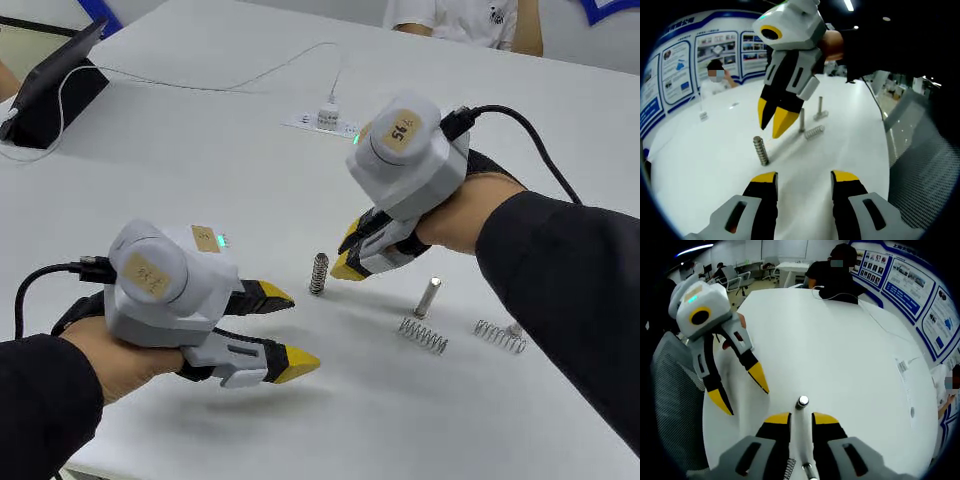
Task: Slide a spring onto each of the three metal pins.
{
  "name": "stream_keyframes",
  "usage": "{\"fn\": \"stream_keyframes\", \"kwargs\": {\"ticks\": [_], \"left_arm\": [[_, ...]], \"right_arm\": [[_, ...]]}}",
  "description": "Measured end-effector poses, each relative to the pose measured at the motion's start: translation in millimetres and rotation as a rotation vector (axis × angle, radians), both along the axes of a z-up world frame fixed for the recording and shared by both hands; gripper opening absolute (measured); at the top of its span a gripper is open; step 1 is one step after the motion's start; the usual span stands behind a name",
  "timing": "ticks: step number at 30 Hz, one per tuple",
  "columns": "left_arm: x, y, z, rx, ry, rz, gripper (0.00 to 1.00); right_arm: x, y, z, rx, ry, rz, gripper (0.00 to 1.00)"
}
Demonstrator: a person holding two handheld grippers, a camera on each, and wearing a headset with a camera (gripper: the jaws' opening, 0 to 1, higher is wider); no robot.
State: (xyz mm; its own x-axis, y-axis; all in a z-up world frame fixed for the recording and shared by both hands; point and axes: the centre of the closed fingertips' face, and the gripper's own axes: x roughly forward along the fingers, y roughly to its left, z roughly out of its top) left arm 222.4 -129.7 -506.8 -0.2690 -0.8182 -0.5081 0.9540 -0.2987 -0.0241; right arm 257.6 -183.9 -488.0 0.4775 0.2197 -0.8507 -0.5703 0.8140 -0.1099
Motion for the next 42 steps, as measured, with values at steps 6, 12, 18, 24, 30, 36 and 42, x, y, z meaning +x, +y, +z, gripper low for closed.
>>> {"fn": "stream_keyframes", "kwargs": {"ticks": [6, 12, 18, 24, 30, 36, 42], "left_arm": [[-1.2, -1.8, 1.3, -0.002, -0.001, -0.004, 0.43], [-2.7, -3.8, 2.4, -0.002, -0.003, -0.012, 0.43], [-6.0, -7.0, 3.2, -0.006, -0.004, -0.021, 0.42], [-8.2, -7.3, 4.0, -0.006, -0.003, -0.024, 0.42], [-10.2, -7.5, 4.3, -0.004, -0.007, -0.031, 0.42], [-12.7, -8.9, 4.5, -0.004, -0.009, -0.037, 0.42], [-13.3, -9.1, 5.1, -0.004, -0.011, -0.04, 0.42]], "right_arm": [[-11.5, 1.1, 1.7, -0.003, -0.003, -0.003, 0.18], [-24.4, -2.6, 2.7, -0.003, -0.006, -0.016, 0.18], [-36.1, -6.0, 3.7, 0.0, -0.007, -0.033, 0.18], [-52.0, -10.8, -1.6, 0.009, -0.003, -0.057, 0.18], [-69.8, -16.5, -6.3, 0.014, 0.006, -0.081, 0.18], [-83.6, -20.8, -12.2, 0.019, 0.017, -0.106, 0.18], [-95.0, -29.4, -17.2, 0.016, 0.025, -0.136, 0.18]]}}
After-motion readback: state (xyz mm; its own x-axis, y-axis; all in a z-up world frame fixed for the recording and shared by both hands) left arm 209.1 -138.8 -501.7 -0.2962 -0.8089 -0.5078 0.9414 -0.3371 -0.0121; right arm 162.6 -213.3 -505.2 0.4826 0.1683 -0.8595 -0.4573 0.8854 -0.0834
